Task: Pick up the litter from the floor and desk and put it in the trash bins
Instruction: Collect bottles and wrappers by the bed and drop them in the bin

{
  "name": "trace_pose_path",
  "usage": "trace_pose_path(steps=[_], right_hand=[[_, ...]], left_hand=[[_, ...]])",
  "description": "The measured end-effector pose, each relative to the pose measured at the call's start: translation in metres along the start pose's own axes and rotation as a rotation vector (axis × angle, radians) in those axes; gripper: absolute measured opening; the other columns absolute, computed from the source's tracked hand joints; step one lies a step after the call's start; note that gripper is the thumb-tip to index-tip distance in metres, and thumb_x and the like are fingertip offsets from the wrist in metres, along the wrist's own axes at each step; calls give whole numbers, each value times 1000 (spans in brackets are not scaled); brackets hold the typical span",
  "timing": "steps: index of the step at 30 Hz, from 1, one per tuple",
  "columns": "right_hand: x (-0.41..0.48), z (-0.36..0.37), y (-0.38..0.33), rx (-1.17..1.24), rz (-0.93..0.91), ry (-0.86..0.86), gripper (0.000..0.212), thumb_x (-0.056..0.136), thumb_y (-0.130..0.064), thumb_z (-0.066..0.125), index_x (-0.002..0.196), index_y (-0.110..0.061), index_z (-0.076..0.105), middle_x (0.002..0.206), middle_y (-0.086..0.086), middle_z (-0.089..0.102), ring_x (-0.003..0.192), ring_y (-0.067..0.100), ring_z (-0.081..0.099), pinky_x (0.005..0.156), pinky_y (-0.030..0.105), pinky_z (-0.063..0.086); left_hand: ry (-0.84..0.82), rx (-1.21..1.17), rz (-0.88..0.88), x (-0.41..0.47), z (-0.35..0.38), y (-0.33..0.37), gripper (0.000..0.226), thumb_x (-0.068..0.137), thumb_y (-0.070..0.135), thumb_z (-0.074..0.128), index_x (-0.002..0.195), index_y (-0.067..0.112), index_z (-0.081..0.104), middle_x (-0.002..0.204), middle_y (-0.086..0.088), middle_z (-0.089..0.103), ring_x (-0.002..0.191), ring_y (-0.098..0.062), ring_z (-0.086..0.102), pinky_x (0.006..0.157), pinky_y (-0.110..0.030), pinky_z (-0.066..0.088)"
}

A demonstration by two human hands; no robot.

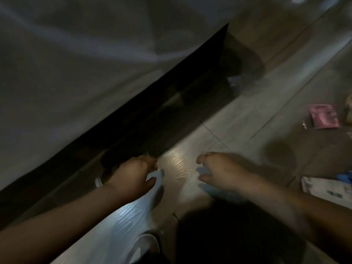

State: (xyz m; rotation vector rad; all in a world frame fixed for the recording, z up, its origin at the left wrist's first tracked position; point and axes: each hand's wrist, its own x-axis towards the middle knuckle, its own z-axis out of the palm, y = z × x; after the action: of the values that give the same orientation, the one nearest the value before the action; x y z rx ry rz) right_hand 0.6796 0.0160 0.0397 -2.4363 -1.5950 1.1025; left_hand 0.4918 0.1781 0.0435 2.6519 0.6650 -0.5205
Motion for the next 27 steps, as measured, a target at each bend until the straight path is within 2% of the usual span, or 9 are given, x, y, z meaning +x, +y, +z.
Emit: trace_pose_path(steps=[2,5,11,16,19,23,24,27], right_hand=[[6,13,4,-23,-25,7,50,87,-39,62,133,-21,50,129,3,55,113,20,55,91,29,46],[1,20,0,-79,-27,39,48,88,-38,60,131,-19,51,128,5,57,113,22,55,91,31,47],[-26,29,-20,-64,-64,56,47,89,-36,59,133,-23,50,130,2,56,117,19,53,89,26,42],[-26,36,-3,-83,-50,39,48,89,-35,58,134,-20,50,130,5,57,116,21,53,92,29,45],[-26,36,2,-49,-33,49,49,88,-36,58,134,-20,51,130,4,57,116,20,53,91,26,42],[-26,47,8,-51,-36,12,49,87,-38,58,133,-23,50,130,2,55,115,19,54,90,27,43],[-24,50,10,-54,-35,-4,48,87,-39,58,132,-23,50,128,2,56,113,20,54,88,27,43],[-20,52,15,-60,-29,-17,49,85,-39,60,130,-23,51,126,2,57,110,20,56,86,28,45]], left_hand=[[87,-20,-19,6,10,-9,35,86,34,61,120,26,55,113,3,59,95,-11,58,73,-20,46],[190,-63,-70,5,21,-11,41,84,34,64,123,22,54,116,0,58,99,-15,59,78,-27,51],[152,-66,-156,-5,32,-12,54,82,33,66,131,21,46,121,-4,54,106,-18,55,84,-28,47],[228,-72,-163,3,38,-30,57,80,33,68,131,20,45,126,-4,52,109,-20,55,86,-30,48],[198,-77,-172,5,43,-38,63,80,33,69,135,19,42,133,-6,47,115,-22,52,92,-34,47],[122,7,-205,17,47,-48,75,77,37,70,142,24,33,147,-3,30,136,-26,30,110,-42,34],[93,-3,-223,22,47,-50,75,77,38,71,141,26,33,147,-3,31,135,-26,31,110,-42,33],[-8,-50,-236,31,50,-53,57,78,36,72,128,24,47,132,-4,51,119,-20,50,100,-34,40]])
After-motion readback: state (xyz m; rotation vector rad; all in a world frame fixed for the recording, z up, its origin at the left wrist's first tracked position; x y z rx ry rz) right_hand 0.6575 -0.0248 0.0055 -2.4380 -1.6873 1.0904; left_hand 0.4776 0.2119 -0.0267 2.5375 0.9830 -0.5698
